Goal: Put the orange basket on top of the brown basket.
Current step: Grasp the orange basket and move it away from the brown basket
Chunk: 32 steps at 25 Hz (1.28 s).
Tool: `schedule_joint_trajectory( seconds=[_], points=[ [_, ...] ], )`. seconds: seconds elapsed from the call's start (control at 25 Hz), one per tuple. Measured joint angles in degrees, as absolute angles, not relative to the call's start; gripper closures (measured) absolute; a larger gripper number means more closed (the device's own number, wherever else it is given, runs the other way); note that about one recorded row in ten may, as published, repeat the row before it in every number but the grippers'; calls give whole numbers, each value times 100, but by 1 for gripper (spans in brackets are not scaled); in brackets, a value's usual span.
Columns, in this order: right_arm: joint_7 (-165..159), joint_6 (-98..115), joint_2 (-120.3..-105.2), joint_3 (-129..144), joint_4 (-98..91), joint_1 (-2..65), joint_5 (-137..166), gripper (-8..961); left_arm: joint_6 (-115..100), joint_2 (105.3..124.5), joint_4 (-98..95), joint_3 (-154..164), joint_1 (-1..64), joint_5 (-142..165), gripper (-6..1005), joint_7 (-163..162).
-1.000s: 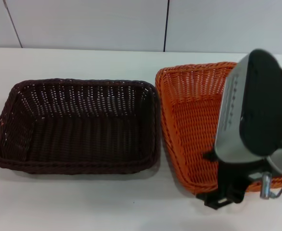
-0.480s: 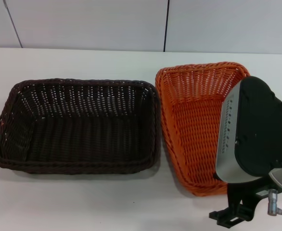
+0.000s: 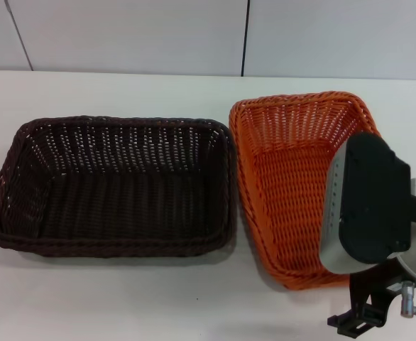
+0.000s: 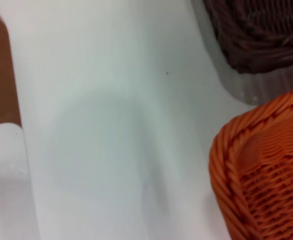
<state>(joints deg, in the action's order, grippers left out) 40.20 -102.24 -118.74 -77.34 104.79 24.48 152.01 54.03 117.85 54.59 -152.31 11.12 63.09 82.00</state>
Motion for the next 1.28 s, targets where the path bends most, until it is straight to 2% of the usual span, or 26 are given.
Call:
schedule_joint_trajectory(
  seconds=[0.56, 1.0, 1.12, 1.28],
  points=[
    [3973, -9923, -11901, -7625, 10342, 2572, 15459, 281, 5670, 11782, 5291, -15492, 1083, 6310, 250, 8207],
    [4015, -9873, -11900, -7425, 10222, 2554, 15485, 540, 5834, 11784, 5305, -15504, 1072, 6304, 261, 8163],
    [4006, -9841, -11901, -7361, 10298, 2544, 15596, 752, 5841, 11783, 5296, -15504, 1072, 6303, 261, 8155],
    [3973, -9767, -11903, -7299, 10347, 2529, 15720, 778, 5841, 11781, 5292, -15504, 1072, 6301, 261, 8149]
  ],
)
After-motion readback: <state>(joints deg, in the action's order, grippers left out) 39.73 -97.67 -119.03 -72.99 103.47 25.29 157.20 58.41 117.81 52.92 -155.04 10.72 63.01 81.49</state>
